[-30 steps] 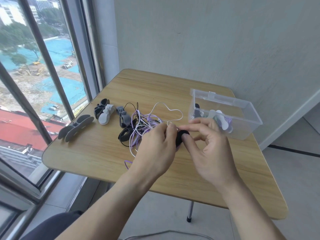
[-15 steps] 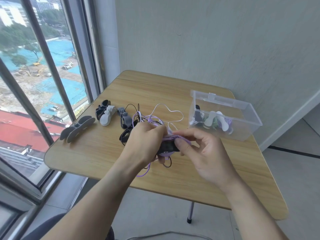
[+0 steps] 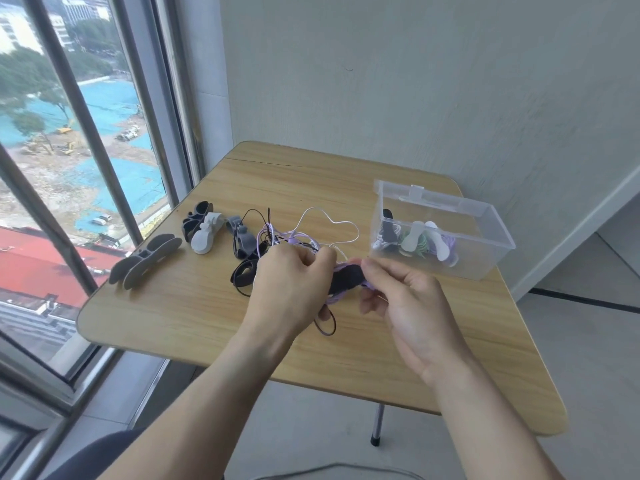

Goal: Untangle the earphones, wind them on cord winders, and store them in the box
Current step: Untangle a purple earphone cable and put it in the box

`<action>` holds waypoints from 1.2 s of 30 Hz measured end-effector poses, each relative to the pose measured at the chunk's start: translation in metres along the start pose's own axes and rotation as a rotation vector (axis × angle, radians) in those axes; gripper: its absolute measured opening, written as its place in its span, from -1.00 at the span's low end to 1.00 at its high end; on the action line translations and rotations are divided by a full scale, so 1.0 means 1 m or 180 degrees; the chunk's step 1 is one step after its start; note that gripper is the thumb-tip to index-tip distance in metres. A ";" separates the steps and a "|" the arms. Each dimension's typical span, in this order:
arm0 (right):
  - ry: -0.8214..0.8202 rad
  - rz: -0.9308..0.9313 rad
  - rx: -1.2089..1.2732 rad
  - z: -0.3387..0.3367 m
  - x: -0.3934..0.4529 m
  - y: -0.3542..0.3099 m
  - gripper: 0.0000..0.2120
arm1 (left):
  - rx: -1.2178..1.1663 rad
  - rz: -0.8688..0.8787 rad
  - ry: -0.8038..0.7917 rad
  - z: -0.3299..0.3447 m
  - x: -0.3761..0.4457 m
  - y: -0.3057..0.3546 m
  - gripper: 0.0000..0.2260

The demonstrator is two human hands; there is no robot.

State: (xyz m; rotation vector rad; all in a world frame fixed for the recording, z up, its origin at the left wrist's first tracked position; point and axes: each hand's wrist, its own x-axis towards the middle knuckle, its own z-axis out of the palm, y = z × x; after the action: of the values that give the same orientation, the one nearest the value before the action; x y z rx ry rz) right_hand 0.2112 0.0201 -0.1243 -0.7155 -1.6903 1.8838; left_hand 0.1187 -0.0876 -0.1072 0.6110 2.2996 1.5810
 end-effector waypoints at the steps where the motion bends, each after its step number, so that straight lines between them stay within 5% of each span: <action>1: 0.0004 -0.0021 0.0134 0.002 -0.001 0.000 -0.82 | -0.0086 -0.0061 0.0031 0.000 0.001 0.000 -0.67; 6: -0.0037 -0.0155 0.0350 0.016 -0.010 0.003 -0.74 | -0.0951 -0.0623 0.0087 0.007 0.008 0.002 -0.91; 11: 0.0226 -0.0979 -0.0479 0.017 -0.009 0.007 -0.78 | -0.1155 -0.0390 -0.0098 0.019 0.005 0.007 -0.82; 16: 0.1178 -0.1159 -0.0823 -0.029 0.028 -0.015 -0.70 | -0.0685 0.0016 -0.0035 0.016 0.003 0.017 -0.84; 20: 0.1805 -0.1490 -0.2337 -0.084 0.062 -0.068 -0.76 | -0.0686 0.0366 0.0242 0.005 0.003 0.021 -0.87; 27: 0.1281 -0.0103 -0.4348 -0.118 0.142 -0.084 -0.73 | -0.0176 0.0460 0.0332 -0.007 0.008 0.013 -0.85; 33: 0.1545 0.0207 -0.4687 -0.107 0.156 -0.063 -0.85 | 0.0106 0.0475 0.0510 -0.019 0.016 0.006 -0.85; 36: 0.1475 0.0430 -0.4903 -0.103 0.156 -0.063 -0.75 | 0.0236 0.0507 0.0694 -0.025 0.018 0.004 -0.85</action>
State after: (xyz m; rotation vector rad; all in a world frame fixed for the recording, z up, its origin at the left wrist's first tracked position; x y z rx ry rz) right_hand 0.1682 0.2073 -0.0788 -1.6074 -2.5093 0.0340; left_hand 0.0928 -0.0977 -0.0942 0.6858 2.5339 1.7164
